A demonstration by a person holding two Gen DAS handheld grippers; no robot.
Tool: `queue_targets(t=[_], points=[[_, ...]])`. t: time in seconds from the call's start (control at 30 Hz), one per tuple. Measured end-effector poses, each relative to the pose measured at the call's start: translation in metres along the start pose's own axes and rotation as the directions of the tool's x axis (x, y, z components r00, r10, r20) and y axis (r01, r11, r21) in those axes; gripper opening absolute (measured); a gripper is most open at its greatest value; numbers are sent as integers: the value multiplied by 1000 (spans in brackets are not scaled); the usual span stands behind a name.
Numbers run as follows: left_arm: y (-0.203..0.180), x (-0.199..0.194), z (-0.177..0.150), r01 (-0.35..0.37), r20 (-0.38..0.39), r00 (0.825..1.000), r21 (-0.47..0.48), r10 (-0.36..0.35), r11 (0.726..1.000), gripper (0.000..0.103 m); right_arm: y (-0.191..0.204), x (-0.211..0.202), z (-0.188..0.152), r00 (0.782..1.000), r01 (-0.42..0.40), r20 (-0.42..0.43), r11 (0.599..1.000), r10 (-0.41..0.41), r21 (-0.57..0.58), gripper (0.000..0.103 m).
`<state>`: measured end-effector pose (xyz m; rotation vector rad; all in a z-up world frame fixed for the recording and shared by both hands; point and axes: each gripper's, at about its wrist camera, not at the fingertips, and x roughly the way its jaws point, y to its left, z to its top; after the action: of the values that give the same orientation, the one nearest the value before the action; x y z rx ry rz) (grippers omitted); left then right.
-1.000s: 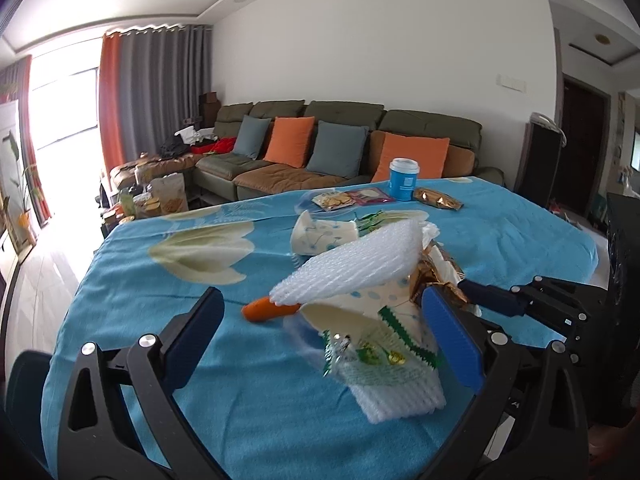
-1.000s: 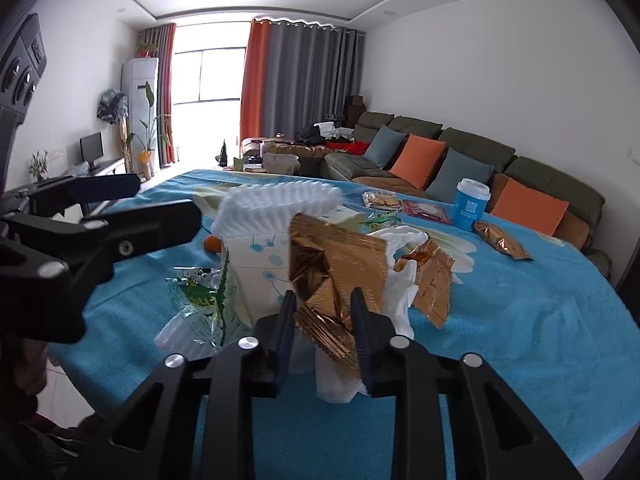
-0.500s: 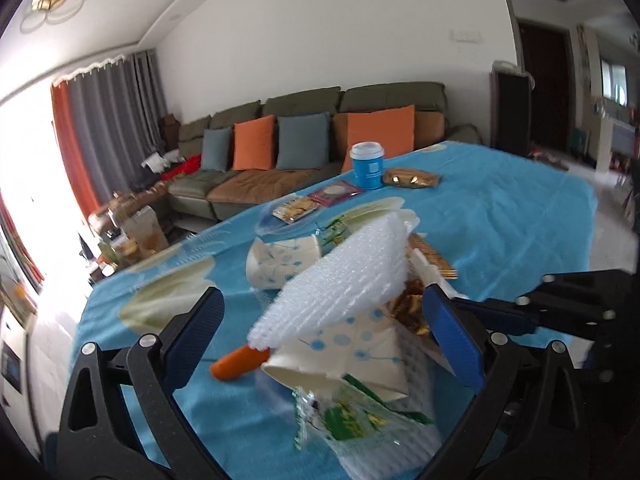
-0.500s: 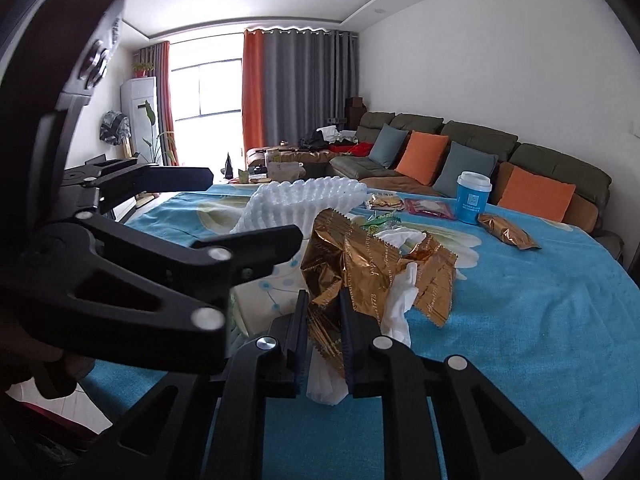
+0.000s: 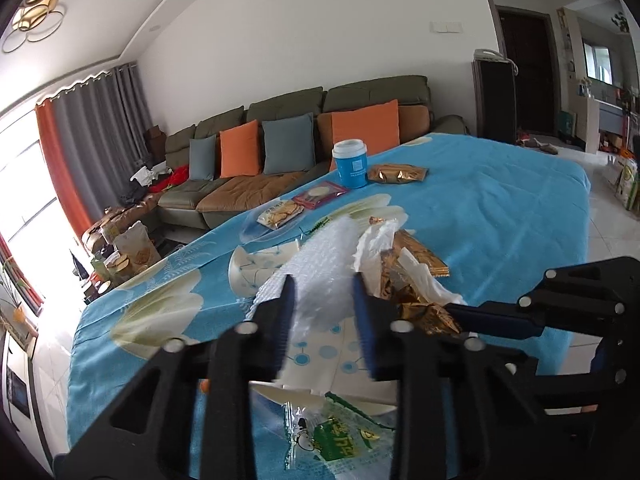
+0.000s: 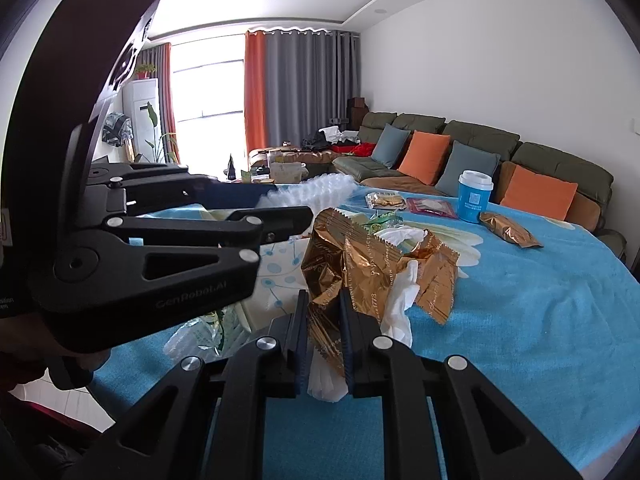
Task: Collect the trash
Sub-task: 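Lift both held items and carry them over the teal trash bin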
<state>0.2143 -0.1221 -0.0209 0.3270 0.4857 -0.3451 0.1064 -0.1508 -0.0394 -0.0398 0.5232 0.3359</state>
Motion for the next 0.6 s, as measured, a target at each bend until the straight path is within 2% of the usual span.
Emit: queue_targets(t=[0.03,0.2,0.33,0.5,0.6], points=[[2,1,0,-2,-7,1000,-10,2,1000,16,0,-1,0,1000,0,3,1000,0,-1,13],[10,-19,2,-28,64,998,-25,30,999,13,1,-7,4,999,8,33,1000,-8,-4,13],[27,-48,7,-47,124,991,-81,57,996,13,2,-17,12,997,12,74,1000,-11,-10,13],[57,-101,7,-72,218,970,-184,112,980,13,4,-32,28,989,5,147,1000,-2,-25,13],[75,-135,-2,-114,256,951,-237,175,965,13,12,-37,41,982,-21,186,999,30,-46,13]])
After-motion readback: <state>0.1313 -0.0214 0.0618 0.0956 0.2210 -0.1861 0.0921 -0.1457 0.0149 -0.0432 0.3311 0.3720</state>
